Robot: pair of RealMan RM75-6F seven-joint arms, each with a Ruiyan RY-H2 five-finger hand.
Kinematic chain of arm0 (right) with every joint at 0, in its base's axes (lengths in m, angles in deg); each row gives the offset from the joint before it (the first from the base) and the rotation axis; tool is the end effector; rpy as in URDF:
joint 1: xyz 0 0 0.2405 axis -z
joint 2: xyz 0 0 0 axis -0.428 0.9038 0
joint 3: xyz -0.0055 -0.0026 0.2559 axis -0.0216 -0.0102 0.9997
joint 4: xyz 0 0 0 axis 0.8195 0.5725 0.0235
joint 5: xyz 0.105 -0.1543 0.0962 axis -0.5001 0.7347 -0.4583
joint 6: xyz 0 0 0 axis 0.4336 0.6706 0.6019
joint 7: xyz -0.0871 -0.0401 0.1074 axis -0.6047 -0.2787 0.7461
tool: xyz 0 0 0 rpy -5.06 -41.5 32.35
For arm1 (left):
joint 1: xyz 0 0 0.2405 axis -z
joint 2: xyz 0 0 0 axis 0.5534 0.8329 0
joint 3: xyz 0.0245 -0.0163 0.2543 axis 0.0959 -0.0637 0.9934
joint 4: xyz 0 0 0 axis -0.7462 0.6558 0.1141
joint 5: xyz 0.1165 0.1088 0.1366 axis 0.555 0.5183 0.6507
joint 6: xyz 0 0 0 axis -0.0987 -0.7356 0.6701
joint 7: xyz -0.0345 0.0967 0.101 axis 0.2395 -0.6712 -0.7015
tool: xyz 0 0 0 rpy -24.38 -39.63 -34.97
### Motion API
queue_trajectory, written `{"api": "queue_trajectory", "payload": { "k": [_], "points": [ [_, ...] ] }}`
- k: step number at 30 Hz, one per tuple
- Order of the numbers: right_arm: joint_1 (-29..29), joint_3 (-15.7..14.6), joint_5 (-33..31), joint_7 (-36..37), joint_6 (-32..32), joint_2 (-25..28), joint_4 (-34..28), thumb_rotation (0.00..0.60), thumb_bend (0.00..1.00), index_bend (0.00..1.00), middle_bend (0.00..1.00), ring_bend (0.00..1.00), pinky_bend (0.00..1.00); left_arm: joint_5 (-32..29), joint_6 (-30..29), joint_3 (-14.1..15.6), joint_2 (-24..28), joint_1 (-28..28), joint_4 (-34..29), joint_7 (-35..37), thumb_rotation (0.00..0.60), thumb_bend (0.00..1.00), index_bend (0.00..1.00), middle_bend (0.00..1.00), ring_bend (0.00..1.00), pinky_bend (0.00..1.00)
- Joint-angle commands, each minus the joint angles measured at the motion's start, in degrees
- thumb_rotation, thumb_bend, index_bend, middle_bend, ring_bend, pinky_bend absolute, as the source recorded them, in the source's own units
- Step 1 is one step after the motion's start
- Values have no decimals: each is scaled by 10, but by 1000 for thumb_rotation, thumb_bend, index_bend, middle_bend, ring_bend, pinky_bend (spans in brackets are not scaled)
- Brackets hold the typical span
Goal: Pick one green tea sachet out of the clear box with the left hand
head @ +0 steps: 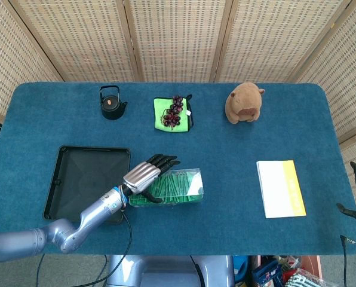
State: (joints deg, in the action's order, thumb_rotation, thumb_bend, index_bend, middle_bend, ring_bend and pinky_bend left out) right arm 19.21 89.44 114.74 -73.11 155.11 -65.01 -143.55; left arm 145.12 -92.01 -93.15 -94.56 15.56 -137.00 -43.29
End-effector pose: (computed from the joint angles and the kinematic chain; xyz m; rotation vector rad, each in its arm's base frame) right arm -0.3670 -0.2101 0.1883 1.2220 -0.8273 0.6901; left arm -0.0796 0.3270 -0.0379 -2.1571 -1.1578 -1.1345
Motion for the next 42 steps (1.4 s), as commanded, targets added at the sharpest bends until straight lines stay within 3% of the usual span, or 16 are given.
{"api": "queue_trajectory", "payload": {
  "k": [1, 5, 12, 19, 31, 39, 42],
  "points": [
    [0, -1, 0, 4, -3, 1, -1, 600, 0, 0, 0, 0, 0, 6, -14, -1, 3, -4, -4, 8, 600, 339, 33, 0, 0, 0],
    [-2, -2, 0, 11, -11, 3, -3, 600, 0, 0, 0, 0, 0, 2, -22, -5, 11, -6, -4, 14, 600, 418, 74, 0, 0, 0],
    [-2, -2, -1, 12, -13, 3, -3, 600, 0, 0, 0, 0, 0, -12, -27, -18, 19, -1, 0, 18, 600, 419, 94, 0, 0, 0],
    [-3, -2, -3, 10, -13, 2, -1, 600, 0, 0, 0, 0, 0, -55, -38, -51, 28, 7, 21, 15, 600, 419, 97, 0, 0, 0],
    [-6, -3, -7, 1, -20, -3, 1, 600, 0, 0, 0, 0, 0, -116, -1, -56, 26, 21, 84, 16, 600, 419, 97, 0, 0, 0],
    [-6, -3, -9, -1, -20, -4, 1, 600, 0, 0, 0, 0, 0, -84, 2, -48, 34, 17, 89, 48, 600, 420, 97, 0, 0, 0],
    [-6, -3, -10, -2, -20, -4, 1, 600, 0, 0, 0, 0, 0, -30, 7, -31, 52, 18, 74, 68, 600, 360, 105, 0, 0, 0]
  ]
}}
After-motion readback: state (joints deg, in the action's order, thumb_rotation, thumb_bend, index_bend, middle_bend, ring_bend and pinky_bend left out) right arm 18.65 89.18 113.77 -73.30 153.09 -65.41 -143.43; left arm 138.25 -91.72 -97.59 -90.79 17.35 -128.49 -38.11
